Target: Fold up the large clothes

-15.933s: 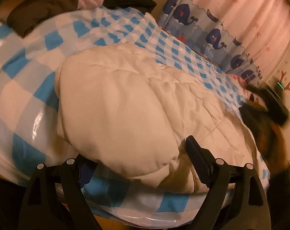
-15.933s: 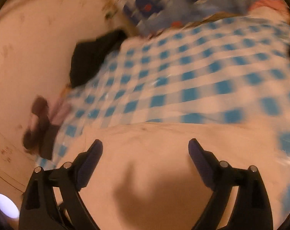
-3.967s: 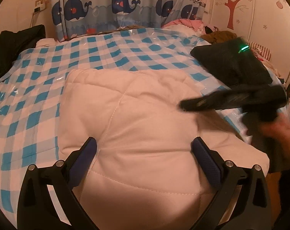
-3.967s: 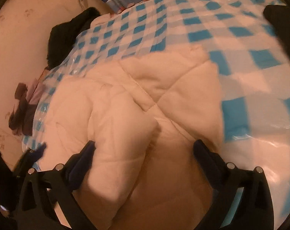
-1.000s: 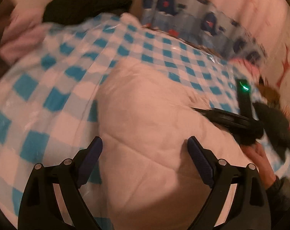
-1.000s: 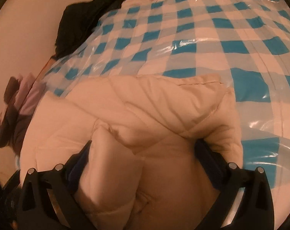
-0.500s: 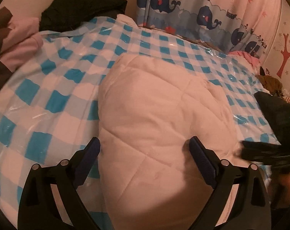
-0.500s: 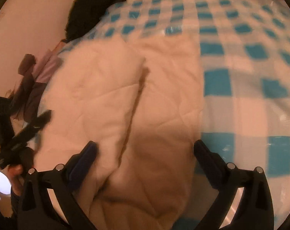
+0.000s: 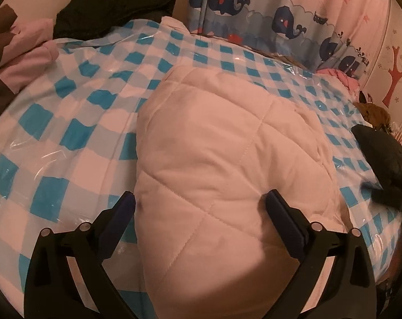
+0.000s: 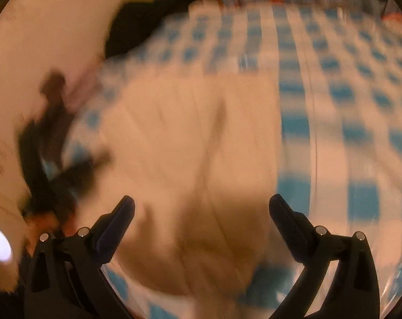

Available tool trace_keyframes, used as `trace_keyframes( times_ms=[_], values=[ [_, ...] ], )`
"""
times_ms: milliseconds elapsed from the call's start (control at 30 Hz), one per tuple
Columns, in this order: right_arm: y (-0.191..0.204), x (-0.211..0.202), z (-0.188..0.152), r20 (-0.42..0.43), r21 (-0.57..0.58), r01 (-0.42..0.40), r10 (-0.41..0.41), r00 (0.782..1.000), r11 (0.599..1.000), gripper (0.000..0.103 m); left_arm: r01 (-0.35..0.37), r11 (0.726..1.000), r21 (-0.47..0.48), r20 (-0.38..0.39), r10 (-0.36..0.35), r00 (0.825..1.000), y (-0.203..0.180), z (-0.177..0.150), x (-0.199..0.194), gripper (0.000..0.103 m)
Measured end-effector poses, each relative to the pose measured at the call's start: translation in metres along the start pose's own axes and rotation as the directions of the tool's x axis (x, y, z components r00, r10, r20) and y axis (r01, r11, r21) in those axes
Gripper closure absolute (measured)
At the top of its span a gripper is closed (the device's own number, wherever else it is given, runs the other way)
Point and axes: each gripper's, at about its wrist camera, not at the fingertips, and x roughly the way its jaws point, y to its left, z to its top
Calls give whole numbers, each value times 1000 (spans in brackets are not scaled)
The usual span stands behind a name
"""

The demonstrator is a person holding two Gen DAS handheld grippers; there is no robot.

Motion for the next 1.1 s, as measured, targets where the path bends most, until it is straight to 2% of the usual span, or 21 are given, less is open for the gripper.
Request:
trace_keyframes(
  times_ms=[33, 100, 133, 167, 200, 233, 333, 400, 433, 500, 567, 633, 667, 700, 733, 833, 867, 967, 1100],
  values=[
    [1, 7, 17, 41, 7, 15, -15, 999, 1000, 6, -13, 1000, 11, 4, 13, 1000, -3, 1, -1, 9],
    [-4, 39, 36, 43, 44, 25, -27, 999, 999, 6, -48, 998, 33, 34, 46, 998, -9, 2, -8, 9],
    [-10, 73, 40, -12, 48, 87, -87, 996, 995, 6, -59, 997, 42, 59, 57, 997, -12, 2, -13, 9],
    [-18, 111, 36, -74, 30, 113, -110, 991, 993, 6, -60, 997, 50, 75, 56, 996, -15, 3, -16, 9],
    [-33, 140, 28, -88, 69, 41, -35, 996, 997, 5, -56, 997, 61, 96, 50, 994, -17, 4, -18, 9],
    [-50, 148, 23, -63, 140, -4, 13, 998, 990, 5, -53, 997, 63, 90, 47, 995, -17, 4, -16, 9],
    [-46, 145, 28, -92, 108, 18, -8, 996, 994, 5, -47, 997, 62, 30, 45, 999, -16, 3, 1, 9],
    [-49, 126, 32, -114, 140, 10, 6, 993, 990, 5, -42, 997, 59, 24, 41, 999, -15, 2, 2, 8],
    [-44, 107, 30, -85, 143, 9, 3, 996, 990, 5, -44, 997, 61, 27, 42, 999, -15, 1, 1, 8],
    [-31, 62, 16, 1, 109, -44, 44, 999, 993, 5, -57, 996, 67, 40, 54, 998, -14, -1, 4, 8],
    [-19, 39, -6, 16, 61, -49, 48, 999, 997, 5, -53, 997, 62, 39, 51, 998, -13, -3, 6, 8],
    [-15, 53, -41, -68, 3, 43, -43, 997, 999, 6, -56, 997, 60, 39, 53, 998, -14, -5, 6, 8],
    [-20, 62, -50, -77, 17, 26, -24, 997, 1000, 5, -58, 996, 72, 24, 56, 998, -17, -6, 8, 8],
    [-33, 73, -59, -77, 72, -25, 31, 997, 997, 5, -72, 993, 93, 18, 71, 997, -22, -8, 10, 8],
    [-36, 74, -59, -93, 88, -39, 48, 994, 995, 5, -93, 989, 111, 29, 91, 995, -26, -10, 9, 8],
    [-29, 75, -52, -118, 92, -21, 32, 993, 996, 5, -134, 982, 130, 60, 127, 990, -30, -11, 2, 8],
    [-32, 79, -54, -116, 124, -45, 59, 991, 991, 5, -136, 983, 126, 61, 129, 990, -29, -11, 0, 8],
    [-33, 87, -54, -67, 187, -95, 109, 992, 978, 4, -145, 985, 96, 57, 140, 989, -20, -9, -3, 8],
    [-9, 102, -47, -40, 173, -105, 113, 993, 979, 4, -228, 970, 87, 82, 221, 972, -8, -3, -8, 8]
  ],
)
